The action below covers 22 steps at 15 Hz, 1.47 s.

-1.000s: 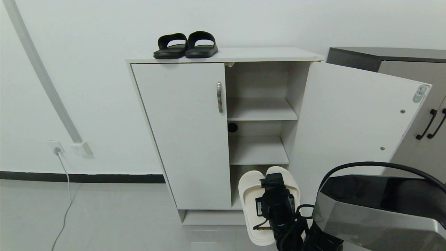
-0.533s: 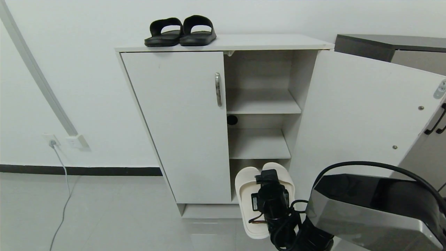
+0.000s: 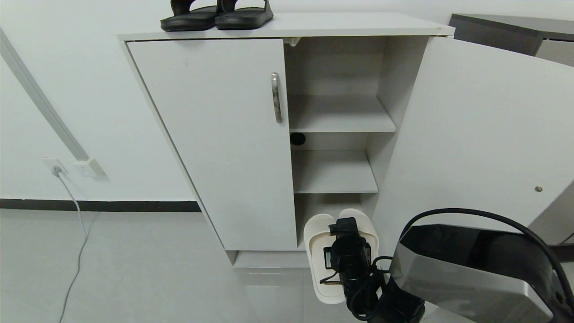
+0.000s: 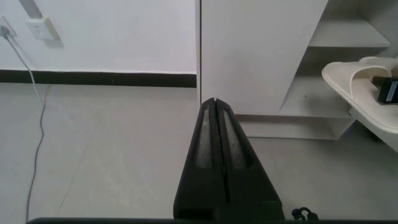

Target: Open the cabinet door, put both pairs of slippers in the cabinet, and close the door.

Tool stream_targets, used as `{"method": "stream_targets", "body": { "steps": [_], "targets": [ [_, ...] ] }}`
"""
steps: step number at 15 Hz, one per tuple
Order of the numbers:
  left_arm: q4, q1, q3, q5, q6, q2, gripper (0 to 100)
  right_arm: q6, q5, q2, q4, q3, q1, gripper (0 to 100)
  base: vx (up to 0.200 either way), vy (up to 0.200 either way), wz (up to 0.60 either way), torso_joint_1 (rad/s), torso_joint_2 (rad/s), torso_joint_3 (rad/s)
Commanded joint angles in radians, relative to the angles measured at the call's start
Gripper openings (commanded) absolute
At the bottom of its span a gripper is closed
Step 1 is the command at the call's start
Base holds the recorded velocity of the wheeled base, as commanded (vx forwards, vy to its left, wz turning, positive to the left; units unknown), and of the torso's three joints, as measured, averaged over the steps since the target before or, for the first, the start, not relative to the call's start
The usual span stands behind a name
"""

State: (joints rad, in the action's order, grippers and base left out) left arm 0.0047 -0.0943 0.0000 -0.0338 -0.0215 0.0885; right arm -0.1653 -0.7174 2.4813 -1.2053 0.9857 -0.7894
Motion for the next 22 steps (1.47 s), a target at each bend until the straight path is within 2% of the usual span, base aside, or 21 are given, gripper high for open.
{"method": "stream_targets", "body": {
  "steps": [1, 6, 11, 16, 22],
  "targets": [
    [0.000, -0.001, 0.000, 0.000, 0.000, 0.002, 0, 0.003, -0.008, 0.028, -0.022, 0.013, 0.002, 0, 0.000, 0.000, 0.00, 0.000, 0.00, 0.000],
    [0.000, -0.001, 0.000, 0.000, 0.000, 0.002, 0, 0.167, -0.008, 0.096, -0.303, 0.016, 0.038, 0, 0.000, 0.000, 0.00, 0.000, 0.00, 0.000],
    [0.000, 0.001, 0.000, 0.000, 0.000, 0.002, 0, 0.202, -0.008, 0.099, -0.365, 0.017, 0.038, 0, 0.000, 0.000, 0.00, 0.000, 0.00, 0.000],
    [0.000, -0.001, 0.000, 0.000, 0.000, 0.002, 0, 0.214, -0.008, 0.088, -0.365, 0.016, 0.038, 0, 0.000, 0.000, 0.00, 0.000, 0.00, 0.000],
    [0.000, 0.001, 0.000, 0.000, -0.002, 0.002, 0, 0.216, -0.008, 0.077, -0.365, 0.014, 0.039, 0, 0.200, 0.000, 0.00, 0.002, 0.00, 0.002]
  ]
}}
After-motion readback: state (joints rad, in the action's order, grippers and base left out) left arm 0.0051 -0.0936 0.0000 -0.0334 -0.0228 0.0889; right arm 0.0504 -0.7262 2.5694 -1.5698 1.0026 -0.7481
